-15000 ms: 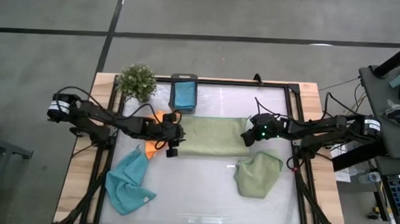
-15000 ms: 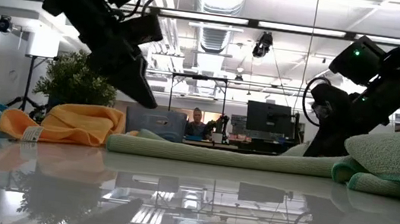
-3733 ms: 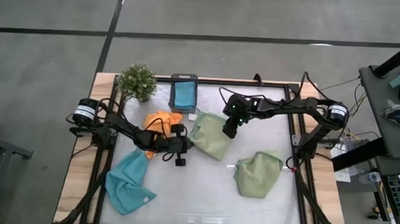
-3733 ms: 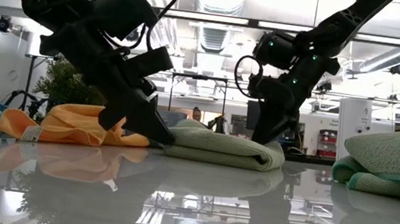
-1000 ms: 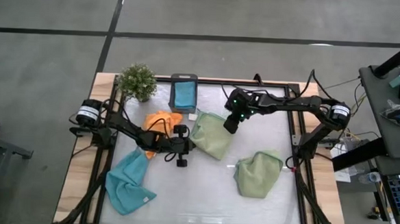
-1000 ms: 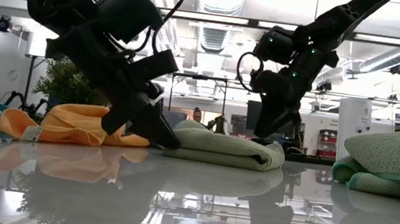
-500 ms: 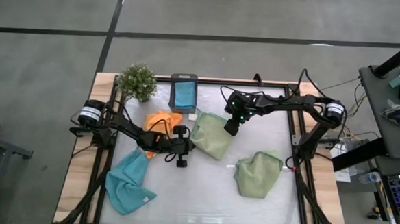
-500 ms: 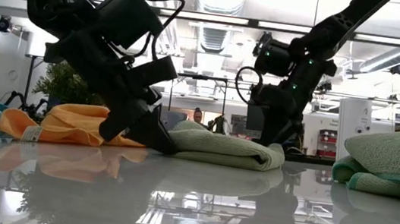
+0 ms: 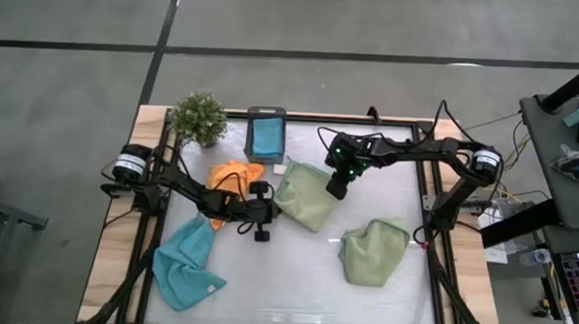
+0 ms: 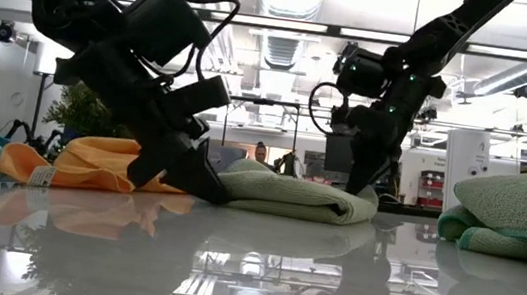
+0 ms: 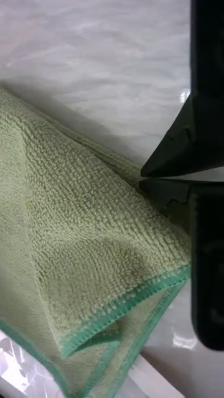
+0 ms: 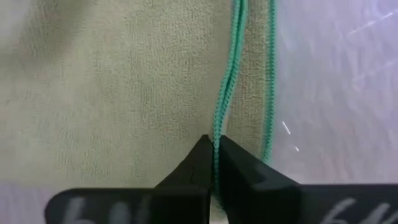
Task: Fold microfiber towels
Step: Fold the top green towel
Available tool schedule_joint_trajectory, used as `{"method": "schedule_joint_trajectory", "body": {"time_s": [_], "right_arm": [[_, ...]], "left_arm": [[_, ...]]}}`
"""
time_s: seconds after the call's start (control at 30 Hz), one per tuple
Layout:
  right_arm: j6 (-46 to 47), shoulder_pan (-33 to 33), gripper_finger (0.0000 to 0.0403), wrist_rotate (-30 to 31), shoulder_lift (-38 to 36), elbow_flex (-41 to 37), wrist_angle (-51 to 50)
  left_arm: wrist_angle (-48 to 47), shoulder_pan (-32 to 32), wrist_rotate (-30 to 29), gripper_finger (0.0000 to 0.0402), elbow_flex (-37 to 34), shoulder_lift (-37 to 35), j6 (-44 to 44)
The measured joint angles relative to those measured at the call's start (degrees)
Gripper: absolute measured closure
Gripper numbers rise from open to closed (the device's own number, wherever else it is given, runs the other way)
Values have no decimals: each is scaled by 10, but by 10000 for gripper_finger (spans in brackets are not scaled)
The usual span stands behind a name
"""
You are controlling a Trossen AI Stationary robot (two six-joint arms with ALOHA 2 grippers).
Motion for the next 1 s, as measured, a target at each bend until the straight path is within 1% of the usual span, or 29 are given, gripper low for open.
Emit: {"method": "schedule_joint_trajectory", "body": {"time_s": [0.47,0.63,0.77,0.9,1.0], "right_arm": [[-23,0,394,0,-64,0,-77],[-48,0,394,1,-86,0,-102],[-49,0,394,15,-86,-1,-84],[-54,0,394,16,-68,-4,-46],[-66,0,383,17,-53,-4,-42]], "left_arm": [[-2,4,0,398,-3,-1,-3],[-3,4,0,398,-3,-1,-3],[-5,6,2,398,-2,-1,-3],[-5,6,2,398,-2,-1,-3],[-5,6,2,398,-3,-1,-4]]}}
